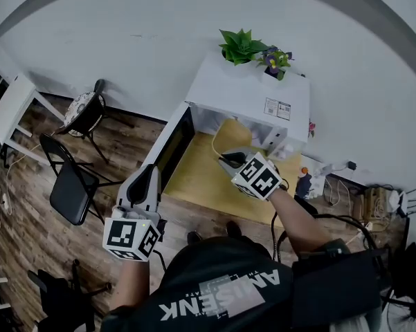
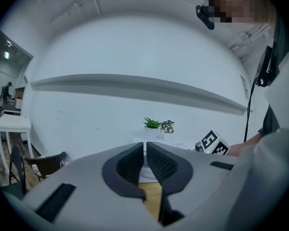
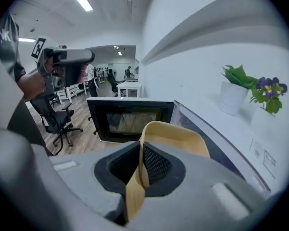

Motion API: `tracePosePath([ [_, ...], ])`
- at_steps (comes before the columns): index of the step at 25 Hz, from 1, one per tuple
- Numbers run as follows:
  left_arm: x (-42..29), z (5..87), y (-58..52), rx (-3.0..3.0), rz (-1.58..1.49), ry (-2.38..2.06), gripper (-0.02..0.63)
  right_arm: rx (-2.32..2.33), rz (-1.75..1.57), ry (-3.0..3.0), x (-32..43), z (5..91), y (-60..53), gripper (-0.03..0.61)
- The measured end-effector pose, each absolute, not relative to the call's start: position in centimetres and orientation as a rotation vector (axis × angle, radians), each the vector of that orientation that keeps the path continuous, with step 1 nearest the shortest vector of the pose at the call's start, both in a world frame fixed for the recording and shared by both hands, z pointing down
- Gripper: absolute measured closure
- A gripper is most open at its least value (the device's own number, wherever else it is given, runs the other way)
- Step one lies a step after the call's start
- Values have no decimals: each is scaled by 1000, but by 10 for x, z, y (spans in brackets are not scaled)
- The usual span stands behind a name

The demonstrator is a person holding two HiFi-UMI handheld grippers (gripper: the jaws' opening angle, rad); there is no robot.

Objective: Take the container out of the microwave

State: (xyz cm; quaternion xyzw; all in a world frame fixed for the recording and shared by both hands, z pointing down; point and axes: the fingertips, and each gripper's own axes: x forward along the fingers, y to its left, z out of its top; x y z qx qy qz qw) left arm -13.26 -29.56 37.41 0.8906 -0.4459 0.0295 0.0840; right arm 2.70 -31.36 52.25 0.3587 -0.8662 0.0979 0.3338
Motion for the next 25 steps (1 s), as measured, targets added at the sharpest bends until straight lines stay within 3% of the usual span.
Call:
tracePosePath([
  [17,-105,349,-301,2710,-69,-1137,612,1146,88,-2313,53,398,-244,551],
  [25,-81,341,-302,2728,-2,-1115,612,1258,38,-2326,85,359,-230,551],
])
